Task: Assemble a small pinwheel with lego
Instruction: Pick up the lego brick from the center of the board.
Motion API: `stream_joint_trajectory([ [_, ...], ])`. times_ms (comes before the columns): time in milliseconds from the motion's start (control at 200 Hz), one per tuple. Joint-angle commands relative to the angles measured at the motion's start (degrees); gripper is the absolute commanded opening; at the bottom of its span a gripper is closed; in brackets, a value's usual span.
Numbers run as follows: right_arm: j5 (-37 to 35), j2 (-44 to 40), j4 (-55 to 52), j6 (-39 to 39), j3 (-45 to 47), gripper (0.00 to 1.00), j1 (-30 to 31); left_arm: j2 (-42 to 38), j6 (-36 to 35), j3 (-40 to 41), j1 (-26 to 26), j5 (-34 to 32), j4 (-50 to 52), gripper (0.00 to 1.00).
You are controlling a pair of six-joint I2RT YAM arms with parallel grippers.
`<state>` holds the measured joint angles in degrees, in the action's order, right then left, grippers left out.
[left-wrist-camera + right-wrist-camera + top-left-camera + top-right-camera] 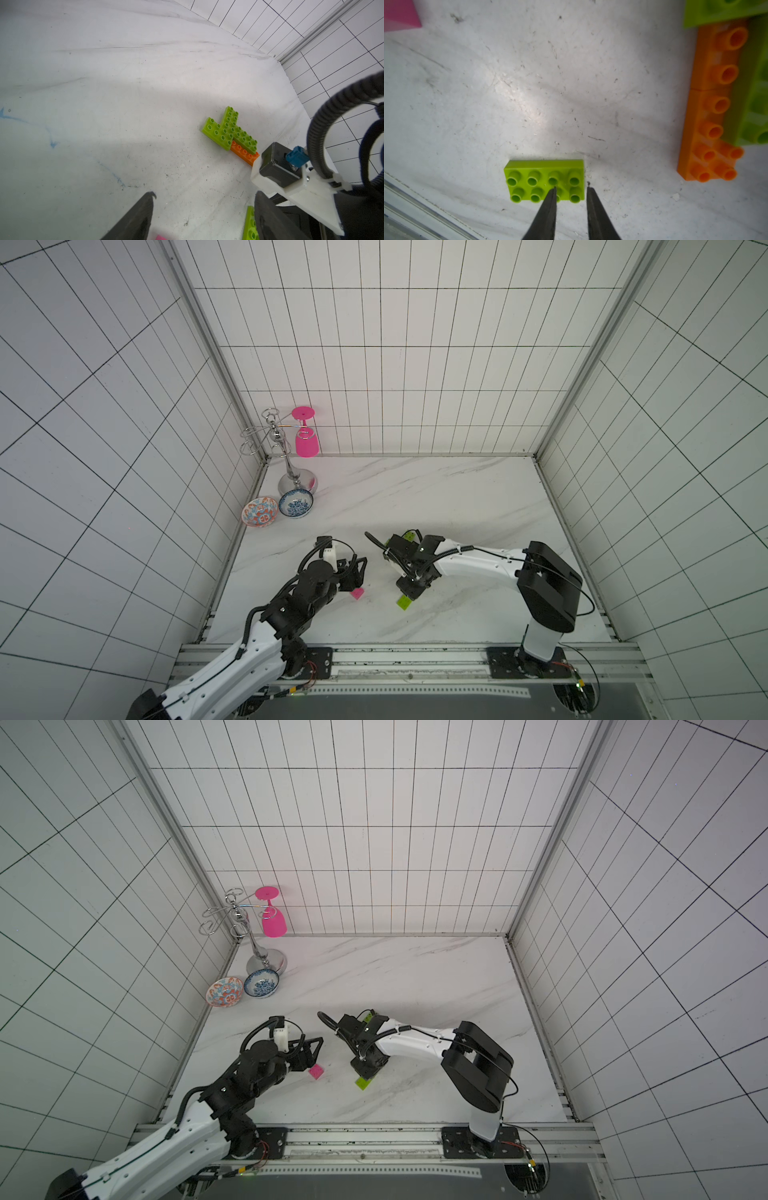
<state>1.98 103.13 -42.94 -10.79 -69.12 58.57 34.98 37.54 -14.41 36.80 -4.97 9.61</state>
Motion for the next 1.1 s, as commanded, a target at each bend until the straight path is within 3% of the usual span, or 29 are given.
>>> stream_joint_trajectory([
  [0,-0.68,1.28,-1.93,1.64,-3.39,0.26,-0.70,-0.20,0.72,0.26,-0.38,-1.44,0.59,0.78],
  [405,0.18,3.59,-1.89,1.65,-3.91,0.24,-0.84,0.78,0.43,0.13,-0.39,-0.89,-0.34,0.78],
  [685,0.54,4.23,-1.89,1.60,-3.85,0.13,-0.89,0.94,0.34,-0.18,-0.41,-1.04,-0.29,0.78],
  [850,0.56,3.82,-2.06,1.73,-3.74,0.11,-0.83,1.29,0.14,-0.47,-0.36,-0.85,-0.28,0.78],
  [1099,-0.82,1.07,-2.86,8.84,-5.40,0.10,-2.37,3.70,-0.30,-0.79,-0.52,0.15,-3.50,0.78],
])
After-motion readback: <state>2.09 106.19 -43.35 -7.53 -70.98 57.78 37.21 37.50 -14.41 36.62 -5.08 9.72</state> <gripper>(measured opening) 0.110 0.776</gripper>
